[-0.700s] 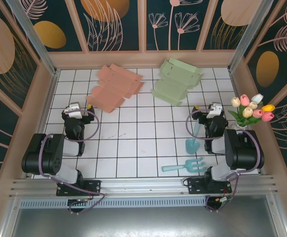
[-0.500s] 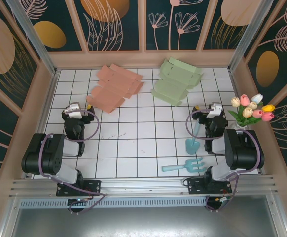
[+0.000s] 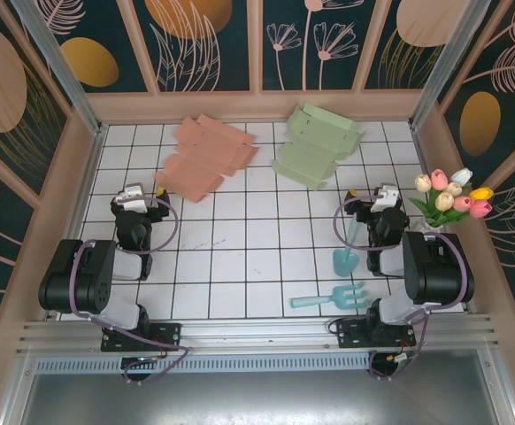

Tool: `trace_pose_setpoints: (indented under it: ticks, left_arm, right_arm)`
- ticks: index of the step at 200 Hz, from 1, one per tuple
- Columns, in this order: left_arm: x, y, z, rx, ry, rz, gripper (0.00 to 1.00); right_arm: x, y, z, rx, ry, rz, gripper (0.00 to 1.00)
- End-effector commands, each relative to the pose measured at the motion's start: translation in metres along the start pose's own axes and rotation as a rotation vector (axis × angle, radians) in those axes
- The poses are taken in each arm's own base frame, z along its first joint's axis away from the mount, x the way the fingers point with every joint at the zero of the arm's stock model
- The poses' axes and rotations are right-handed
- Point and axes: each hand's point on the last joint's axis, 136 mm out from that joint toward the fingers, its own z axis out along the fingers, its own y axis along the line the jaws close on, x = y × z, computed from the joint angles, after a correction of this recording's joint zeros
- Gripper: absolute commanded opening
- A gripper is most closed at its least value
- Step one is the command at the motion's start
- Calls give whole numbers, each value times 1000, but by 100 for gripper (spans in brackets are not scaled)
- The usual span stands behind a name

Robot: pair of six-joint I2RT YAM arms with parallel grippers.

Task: Fold the paper box

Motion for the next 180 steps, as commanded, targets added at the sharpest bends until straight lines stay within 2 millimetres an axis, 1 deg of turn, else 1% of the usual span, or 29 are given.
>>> trace_pose_setpoints:
  ticks: [1, 108, 116, 121, 125, 134, 141, 147, 150, 155, 168, 180]
  left_arm:
    - [-8, 0, 0, 8, -28, 7, 99]
    - [-8, 3, 1, 7, -25, -3, 99]
    - [-13, -2, 2, 31, -31, 6, 99]
    - [-14, -6, 5, 32, -6, 24, 99]
    - [-18, -6, 8, 9, 17, 33, 99]
    - [-35, -2, 11, -52, 38, 18, 99]
    - [-51, 9, 7, -122, 11, -72, 99]
    - [-64, 19, 0, -173, -19, -158, 99]
    - [-70, 20, -3, -177, -30, -184, 99]
    - [-79, 17, -7, -157, -45, -211, 99]
    - [-100, 2, -17, -57, -78, -284, 99]
    - [-110, -5, -24, -3, -93, -367, 99]
  right_arm:
    - [-6, 0, 3, -7, -18, 6, 99]
    - [-6, -1, 4, -8, -15, 12, 99]
    - [-7, 0, 4, -8, -16, 8, 99]
    - [-7, 1, 6, 0, -11, 2, 98]
    - [-8, 2, 8, -1, 2, -5, 97]
    - [-13, 4, 12, 26, 33, -21, 96]
    - [-26, 4, 16, 84, 46, -38, 96]
    - [-40, 5, 16, 132, 30, -49, 96]
    - [-47, 7, 15, 154, 19, -43, 97]
    - [-56, 10, 13, 169, 6, -26, 98]
    - [-76, 28, 12, 124, 6, 33, 97]
    - [-84, 37, 15, 117, 45, 87, 97]
